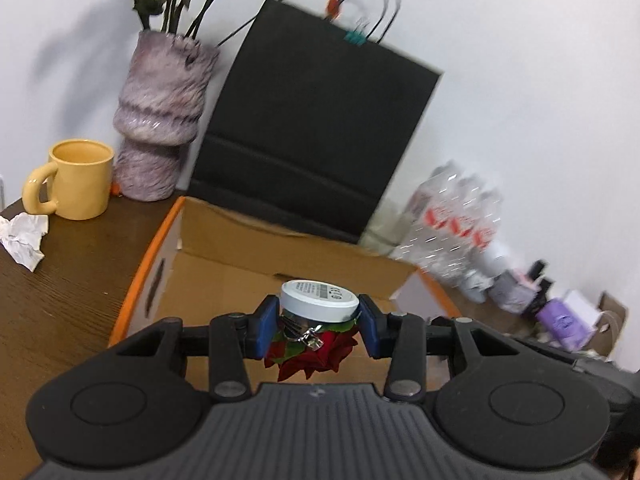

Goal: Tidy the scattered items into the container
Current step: 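Grasp the tape roll with rose using the left gripper and drop it into the box, then grasp the yellow-white plush toy with the left gripper while the right grasps crumpled tissue, then carry the plush toy and tissue over the box and release both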

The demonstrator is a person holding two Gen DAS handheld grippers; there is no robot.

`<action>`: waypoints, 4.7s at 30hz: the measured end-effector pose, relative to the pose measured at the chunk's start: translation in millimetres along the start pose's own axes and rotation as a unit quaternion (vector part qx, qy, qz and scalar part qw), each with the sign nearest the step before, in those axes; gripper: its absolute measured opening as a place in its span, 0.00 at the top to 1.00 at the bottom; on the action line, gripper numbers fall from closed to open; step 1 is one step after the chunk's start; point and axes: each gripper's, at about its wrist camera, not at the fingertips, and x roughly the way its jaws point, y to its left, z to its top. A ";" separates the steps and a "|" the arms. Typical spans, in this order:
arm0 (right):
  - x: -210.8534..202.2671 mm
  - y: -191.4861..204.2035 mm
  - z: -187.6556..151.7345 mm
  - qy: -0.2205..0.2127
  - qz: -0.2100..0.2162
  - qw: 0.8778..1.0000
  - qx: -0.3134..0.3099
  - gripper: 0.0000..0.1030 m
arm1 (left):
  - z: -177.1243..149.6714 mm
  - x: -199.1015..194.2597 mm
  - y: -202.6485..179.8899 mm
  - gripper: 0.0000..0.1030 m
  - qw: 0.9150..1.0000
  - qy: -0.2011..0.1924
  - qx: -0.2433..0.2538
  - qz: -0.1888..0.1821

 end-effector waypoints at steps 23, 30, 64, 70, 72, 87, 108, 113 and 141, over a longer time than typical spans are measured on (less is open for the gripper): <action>29.9 1.2 -4.3 0.069 -0.057 0.996 -0.019 0.00 | -2.7 8.5 4.3 0.00 0.996 0.019 0.005 0.086; 27.1 2.2 -2.8 0.067 -0.057 0.996 -0.023 0.00 | -0.2 -2.8 -3.0 0.00 0.997 0.009 0.008 0.071; -137.7 20.9 -124.4 0.100 -0.053 0.994 -0.006 0.07 | -99.6 -116.0 53.8 0.00 0.993 0.080 0.019 0.080; -129.5 19.1 -131.8 0.109 -0.044 0.993 0.008 0.22 | -100.2 -103.7 51.7 0.00 0.993 0.082 0.005 0.089; -126.1 17.7 -132.8 0.109 -0.040 0.993 0.016 0.29 | -102.2 -101.0 50.1 0.01 0.992 0.085 0.009 0.097; -144.7 17.8 -138.4 0.095 0.007 0.995 0.025 0.79 | -108.9 -132.6 45.8 0.52 0.996 0.056 0.014 0.071; -105.0 10.1 -21.7 -0.028 0.005 1.000 0.012 0.79 | -25.3 -105.1 2.2 0.52 0.999 -0.037 0.031 0.007; -62.3 4.2 -4.1 -0.030 0.005 0.999 0.019 0.79 | -11.2 -65.1 5.4 0.52 0.999 -0.033 0.017 0.008; 32.2 -6.4 -5.5 0.054 -0.048 0.997 -0.025 0.00 | -5.0 14.7 14.1 0.00 0.996 0.007 0.024 0.088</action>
